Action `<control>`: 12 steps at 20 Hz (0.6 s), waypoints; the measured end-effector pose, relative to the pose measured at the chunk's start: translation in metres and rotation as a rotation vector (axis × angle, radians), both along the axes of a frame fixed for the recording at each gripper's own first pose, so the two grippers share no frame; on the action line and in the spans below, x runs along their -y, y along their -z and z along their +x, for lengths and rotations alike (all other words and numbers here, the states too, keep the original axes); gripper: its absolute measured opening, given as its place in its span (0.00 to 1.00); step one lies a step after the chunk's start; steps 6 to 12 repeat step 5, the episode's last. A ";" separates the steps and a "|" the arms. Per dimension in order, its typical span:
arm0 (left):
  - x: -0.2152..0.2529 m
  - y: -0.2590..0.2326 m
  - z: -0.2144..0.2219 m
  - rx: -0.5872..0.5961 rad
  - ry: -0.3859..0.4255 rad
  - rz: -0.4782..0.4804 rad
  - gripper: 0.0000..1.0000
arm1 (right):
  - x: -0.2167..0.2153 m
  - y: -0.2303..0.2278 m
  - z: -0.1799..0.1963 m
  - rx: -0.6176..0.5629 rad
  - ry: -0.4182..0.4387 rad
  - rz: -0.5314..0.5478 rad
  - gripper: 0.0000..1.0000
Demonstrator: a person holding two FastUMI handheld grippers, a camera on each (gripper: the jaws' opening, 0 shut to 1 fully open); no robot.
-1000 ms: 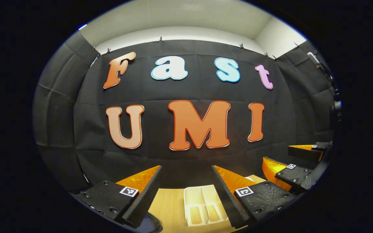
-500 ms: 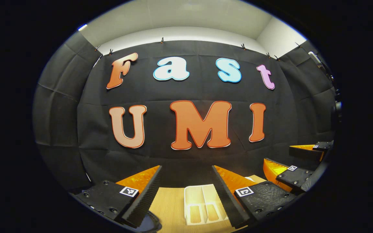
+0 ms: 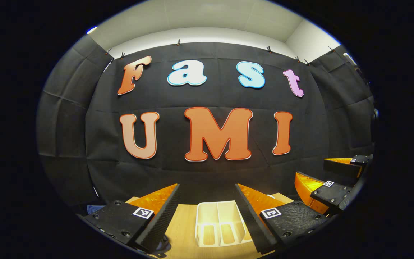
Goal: Open the schoolbag, grab two books from the bookshelf and put them into the schoolbag.
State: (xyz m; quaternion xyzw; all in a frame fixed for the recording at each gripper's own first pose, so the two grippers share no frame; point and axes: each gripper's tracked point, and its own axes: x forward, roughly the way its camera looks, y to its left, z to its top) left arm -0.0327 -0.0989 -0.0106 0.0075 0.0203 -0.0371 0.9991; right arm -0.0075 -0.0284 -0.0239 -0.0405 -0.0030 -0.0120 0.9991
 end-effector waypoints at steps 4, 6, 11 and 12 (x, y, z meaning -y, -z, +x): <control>0.014 0.010 -0.010 0.001 -0.029 0.003 0.93 | 0.019 0.008 -0.002 -0.012 -0.014 -0.018 0.96; 0.014 0.009 -0.013 0.010 -0.049 0.006 0.93 | 0.024 0.012 -0.003 -0.018 -0.020 -0.014 0.96; 0.014 0.009 -0.013 0.010 -0.049 0.006 0.93 | 0.024 0.012 -0.003 -0.018 -0.020 -0.014 0.96; 0.014 0.009 -0.013 0.010 -0.049 0.006 0.93 | 0.024 0.012 -0.003 -0.018 -0.020 -0.014 0.96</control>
